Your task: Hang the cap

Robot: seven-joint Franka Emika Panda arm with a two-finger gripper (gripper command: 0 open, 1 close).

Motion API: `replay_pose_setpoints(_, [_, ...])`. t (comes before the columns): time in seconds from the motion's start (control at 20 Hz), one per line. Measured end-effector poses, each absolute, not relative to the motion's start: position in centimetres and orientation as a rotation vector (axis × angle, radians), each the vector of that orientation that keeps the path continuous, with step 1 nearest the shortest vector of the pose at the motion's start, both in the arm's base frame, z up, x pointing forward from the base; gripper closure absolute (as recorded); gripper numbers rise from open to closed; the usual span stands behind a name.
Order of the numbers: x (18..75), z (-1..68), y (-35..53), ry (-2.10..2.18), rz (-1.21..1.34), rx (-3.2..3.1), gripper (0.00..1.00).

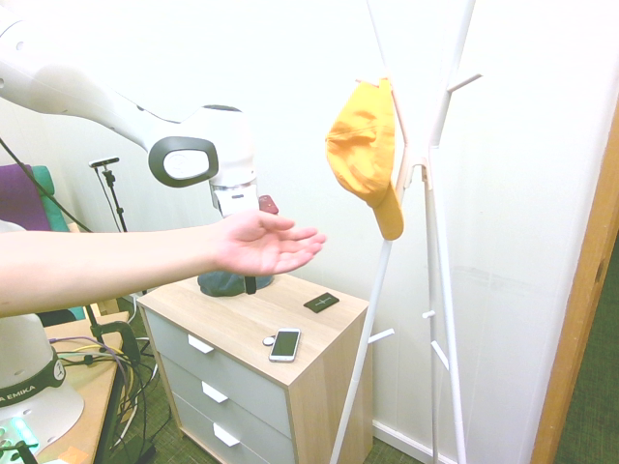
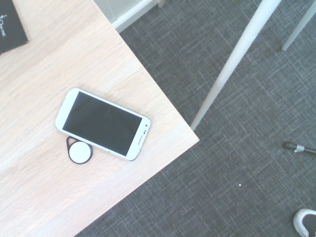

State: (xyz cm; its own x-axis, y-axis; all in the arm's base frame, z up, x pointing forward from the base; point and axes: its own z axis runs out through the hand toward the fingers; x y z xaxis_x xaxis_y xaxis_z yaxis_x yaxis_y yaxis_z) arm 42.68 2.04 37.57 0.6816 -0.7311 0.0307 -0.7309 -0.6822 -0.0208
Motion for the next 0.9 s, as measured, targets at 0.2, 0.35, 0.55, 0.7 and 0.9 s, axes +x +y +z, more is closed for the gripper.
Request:
replay_pose_setpoints(0.2, [42.8,37.6,2.3,1.249,-0.059,-2.874,0.00])
replay_pose_setpoints(0.35, [43.5,37.1,4.5,1.203,-0.056,-2.896,0.00])
replay_pose_setpoints(0.55, [44.5,35.3,10.5,1.132,-0.039,-2.935,0.00])
replay_pose_setpoints(0.7, [44.7,33.6,15.1,1.067,-0.025,-2.973,0.00])
replay_pose_setpoints(0.9, [45.2,31.1,21.4,0.998,-0.026,-3.017,0.00])
